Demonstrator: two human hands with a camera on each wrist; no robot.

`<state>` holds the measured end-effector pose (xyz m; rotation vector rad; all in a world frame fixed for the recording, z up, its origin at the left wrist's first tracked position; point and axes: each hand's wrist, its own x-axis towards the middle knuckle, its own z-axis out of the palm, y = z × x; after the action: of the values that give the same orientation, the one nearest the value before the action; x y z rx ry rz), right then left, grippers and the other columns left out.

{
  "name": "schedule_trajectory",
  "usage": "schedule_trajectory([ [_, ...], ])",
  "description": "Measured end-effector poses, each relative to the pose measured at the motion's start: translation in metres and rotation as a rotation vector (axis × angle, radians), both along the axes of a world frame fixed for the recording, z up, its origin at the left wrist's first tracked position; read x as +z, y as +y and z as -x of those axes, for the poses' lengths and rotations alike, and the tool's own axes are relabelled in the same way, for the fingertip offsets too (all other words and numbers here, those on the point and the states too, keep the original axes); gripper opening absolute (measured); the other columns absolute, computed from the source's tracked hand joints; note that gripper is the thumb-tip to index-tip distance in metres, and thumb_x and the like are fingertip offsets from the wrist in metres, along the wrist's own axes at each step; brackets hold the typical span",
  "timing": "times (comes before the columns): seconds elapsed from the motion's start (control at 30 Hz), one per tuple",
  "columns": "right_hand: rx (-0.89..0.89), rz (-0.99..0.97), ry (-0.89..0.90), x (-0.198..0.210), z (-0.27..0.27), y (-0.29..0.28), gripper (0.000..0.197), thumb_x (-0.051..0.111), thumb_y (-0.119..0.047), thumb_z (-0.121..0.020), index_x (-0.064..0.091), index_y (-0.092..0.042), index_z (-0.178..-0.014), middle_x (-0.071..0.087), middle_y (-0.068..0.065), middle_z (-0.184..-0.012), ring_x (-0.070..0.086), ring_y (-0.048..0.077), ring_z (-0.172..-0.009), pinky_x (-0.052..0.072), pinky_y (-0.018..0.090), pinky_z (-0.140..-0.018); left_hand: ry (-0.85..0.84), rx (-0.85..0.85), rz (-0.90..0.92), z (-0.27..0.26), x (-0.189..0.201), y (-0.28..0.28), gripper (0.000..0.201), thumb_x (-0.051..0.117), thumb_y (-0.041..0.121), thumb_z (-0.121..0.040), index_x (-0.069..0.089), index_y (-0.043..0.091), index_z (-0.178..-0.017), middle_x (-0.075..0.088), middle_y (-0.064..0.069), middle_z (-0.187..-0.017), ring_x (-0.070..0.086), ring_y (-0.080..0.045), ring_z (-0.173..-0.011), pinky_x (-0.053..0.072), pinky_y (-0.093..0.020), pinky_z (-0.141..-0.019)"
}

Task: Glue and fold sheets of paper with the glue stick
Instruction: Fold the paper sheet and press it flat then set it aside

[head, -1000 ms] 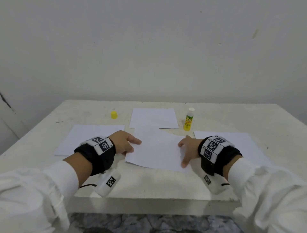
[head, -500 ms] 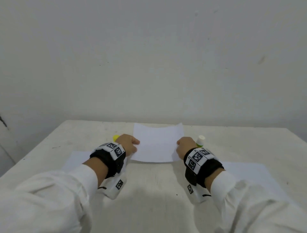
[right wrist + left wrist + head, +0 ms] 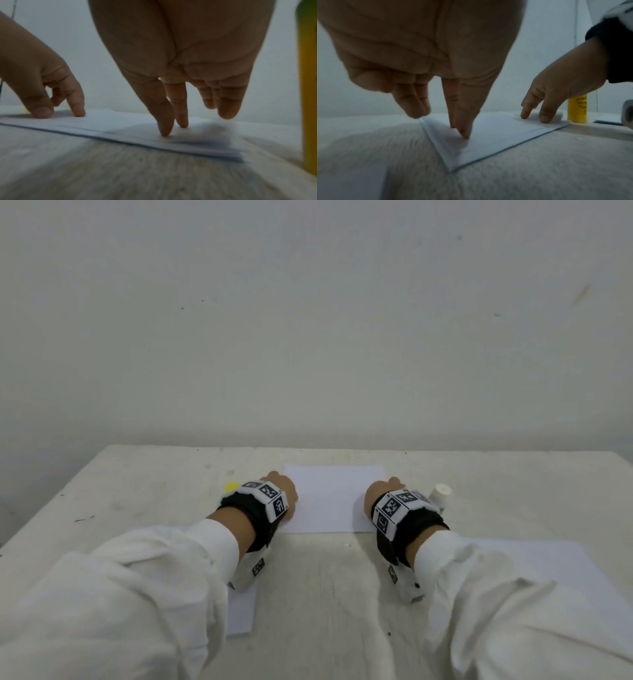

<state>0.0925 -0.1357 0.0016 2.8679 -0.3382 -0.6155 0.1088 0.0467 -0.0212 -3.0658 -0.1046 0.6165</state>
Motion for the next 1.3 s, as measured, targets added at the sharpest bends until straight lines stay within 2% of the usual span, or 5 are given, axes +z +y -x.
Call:
schedule_trajectory([
  [0.3,0.272,-0.359,-0.040,0.013,0.062,-0.049,0.031,0.051,-0.019,-0.095,0.061,-0.003,-0.120,0.061,0.011,-0.122,0.058,0.026,-0.113,0.047,0.033,-0.095,-0.006,-0.221,0.037,0.063,0.053,-0.071,0.036,0.057,0.037,-0.091,0.053,0.010,-0.068,0.050,-0.005,-0.072,0.050,-0.022,-0.068,0.036,-0.027,-0.061],
  [0.63,-0.071,-0.148,0.095,0.025,0.131,-0.238,0.046,0.066,-0.048,-0.083,0.060,-0.007,-0.102,0.064,0.007,-0.105,0.060,0.024,-0.100,0.045,0.030,-0.082,0.041,-0.499,0.231,0.119,0.029,-0.227,0.058,0.054,0.049,-0.091,0.048,0.014,-0.137,0.048,-0.002,-0.141,0.044,-0.021,-0.129,0.038,-0.031,-0.104],
  [0.83,-0.032,-0.182,0.133,0.018,0.132,-0.251,0.059,0.059,-0.047,-0.089,0.052,-0.003,-0.127,0.054,0.011,-0.132,0.050,0.026,-0.124,0.039,0.033,-0.098,0.019,-0.456,0.035,0.106,0.011,-0.260,0.081,0.054,0.068,-0.081,0.048,0.004,-0.130,0.055,-0.013,-0.126,0.056,-0.025,-0.107,0.044,-0.032,-0.085],
  [1.03,-0.003,-0.156,0.120,0.004,0.120,-0.257,0.048,0.063,-0.053,-0.083,0.044,-0.013,-0.065,0.050,0.002,-0.069,0.057,0.027,-0.093,0.043,0.035,-0.083,0.057,-0.446,-0.043,0.104,0.019,-0.269,0.079,0.055,0.065,-0.083,0.049,0.001,-0.128,0.057,-0.014,-0.122,0.057,-0.028,-0.106,0.041,-0.031,-0.081],
  [1.3,0.034,-0.111,0.129,-0.002,0.111,-0.260,0.050,0.066,-0.056,-0.079,0.046,-0.011,-0.066,0.058,0.004,-0.078,0.061,0.027,-0.091,0.047,0.041,-0.094,0.069,-0.382,0.049,0.109,0.028,-0.275,0.101,0.065,0.054,-0.082,0.011,0.001,-0.149,0.047,-0.013,-0.139,0.051,-0.030,-0.121,0.043,-0.036,-0.096],
])
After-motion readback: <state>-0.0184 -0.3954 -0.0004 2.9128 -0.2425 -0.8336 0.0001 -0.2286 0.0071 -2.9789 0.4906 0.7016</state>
